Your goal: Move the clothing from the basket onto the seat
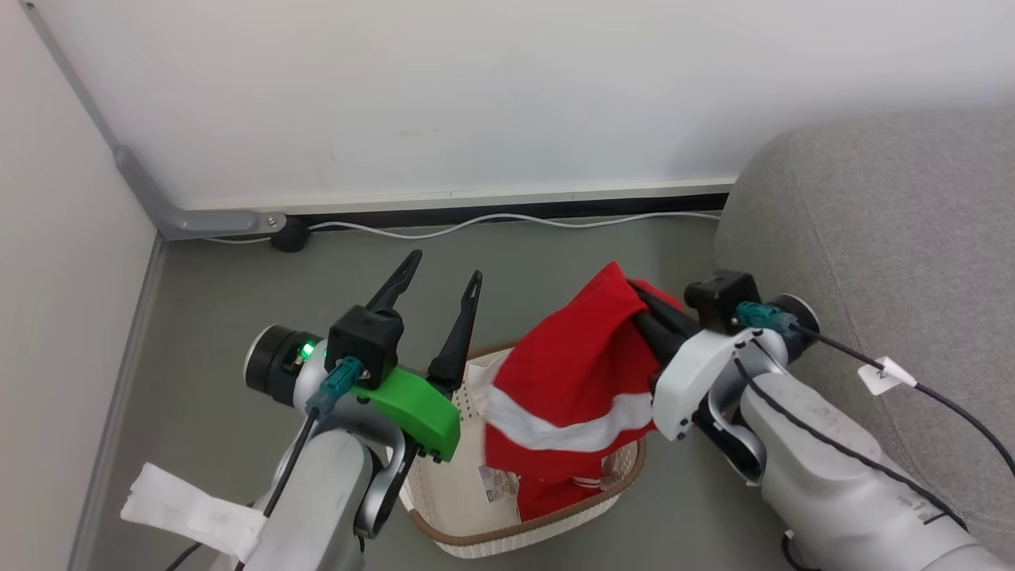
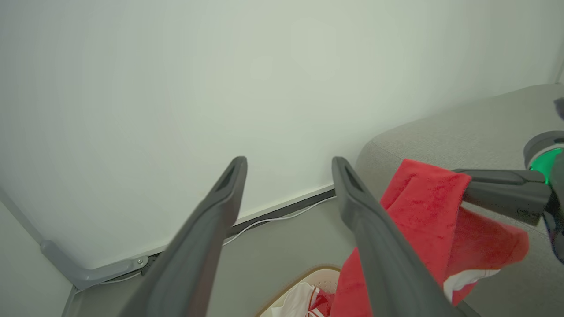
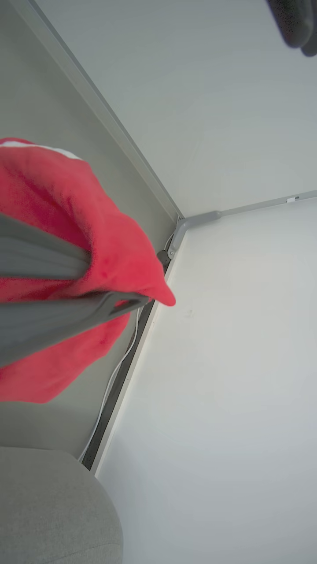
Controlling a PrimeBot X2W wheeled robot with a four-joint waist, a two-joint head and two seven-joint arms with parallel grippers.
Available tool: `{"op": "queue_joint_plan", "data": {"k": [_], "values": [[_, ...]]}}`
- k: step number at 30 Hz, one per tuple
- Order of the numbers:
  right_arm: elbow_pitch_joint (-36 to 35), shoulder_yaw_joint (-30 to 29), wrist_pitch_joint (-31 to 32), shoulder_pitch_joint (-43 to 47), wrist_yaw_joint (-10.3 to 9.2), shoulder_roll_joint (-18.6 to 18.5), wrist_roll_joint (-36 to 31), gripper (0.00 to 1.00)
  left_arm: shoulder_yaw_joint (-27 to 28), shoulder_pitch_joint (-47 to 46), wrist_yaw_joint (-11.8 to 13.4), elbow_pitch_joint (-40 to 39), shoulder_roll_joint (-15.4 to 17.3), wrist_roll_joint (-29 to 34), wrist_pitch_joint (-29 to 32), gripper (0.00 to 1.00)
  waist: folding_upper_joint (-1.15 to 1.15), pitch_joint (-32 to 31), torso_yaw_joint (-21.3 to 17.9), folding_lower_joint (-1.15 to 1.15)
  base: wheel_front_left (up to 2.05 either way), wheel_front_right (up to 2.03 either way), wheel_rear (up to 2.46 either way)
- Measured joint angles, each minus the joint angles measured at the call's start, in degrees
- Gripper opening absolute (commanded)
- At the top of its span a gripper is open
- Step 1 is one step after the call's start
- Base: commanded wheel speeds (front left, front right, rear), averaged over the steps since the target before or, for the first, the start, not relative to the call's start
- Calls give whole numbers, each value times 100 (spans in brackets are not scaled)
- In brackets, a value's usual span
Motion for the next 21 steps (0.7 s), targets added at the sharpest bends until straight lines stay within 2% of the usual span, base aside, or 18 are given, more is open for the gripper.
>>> {"op": "queue_joint_plan", "data": {"k": [3,10,21], "values": [[-98,-219,-14,-66,-36,-135,47,0,-16,118,1,21,21,-1,-48,100,0,7,-127,0,0,0,0],[-355,-662,-20,-94,-257,-591,90,0,-114,405,-4,62,31,-33,-104,100,0,15,-449,0,0,0,0],[-835,-978,-41,-98,-360,-1028,91,0,-235,556,-14,60,42,-32,-194,100,0,47,-1057,0,0,0,0]]}}
